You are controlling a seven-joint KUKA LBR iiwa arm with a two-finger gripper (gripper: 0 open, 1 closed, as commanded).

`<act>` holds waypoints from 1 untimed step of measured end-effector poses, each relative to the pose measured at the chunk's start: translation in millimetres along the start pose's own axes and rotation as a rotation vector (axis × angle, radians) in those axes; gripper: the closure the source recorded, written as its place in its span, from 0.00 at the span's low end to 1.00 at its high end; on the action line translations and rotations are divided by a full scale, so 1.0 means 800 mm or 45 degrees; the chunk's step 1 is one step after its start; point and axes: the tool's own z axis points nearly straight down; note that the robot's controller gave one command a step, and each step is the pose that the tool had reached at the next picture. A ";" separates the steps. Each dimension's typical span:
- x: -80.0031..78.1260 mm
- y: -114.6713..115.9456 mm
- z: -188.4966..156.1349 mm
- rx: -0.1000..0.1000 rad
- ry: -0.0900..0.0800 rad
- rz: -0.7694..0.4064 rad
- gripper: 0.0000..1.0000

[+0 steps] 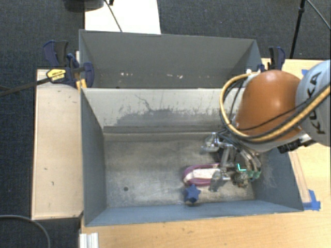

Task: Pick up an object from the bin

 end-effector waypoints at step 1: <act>-0.024 -0.008 0.135 -0.001 0.000 0.124 0.00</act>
Offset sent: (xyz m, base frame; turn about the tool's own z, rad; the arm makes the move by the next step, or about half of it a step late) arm 0.0201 -0.0065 -0.1284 0.1060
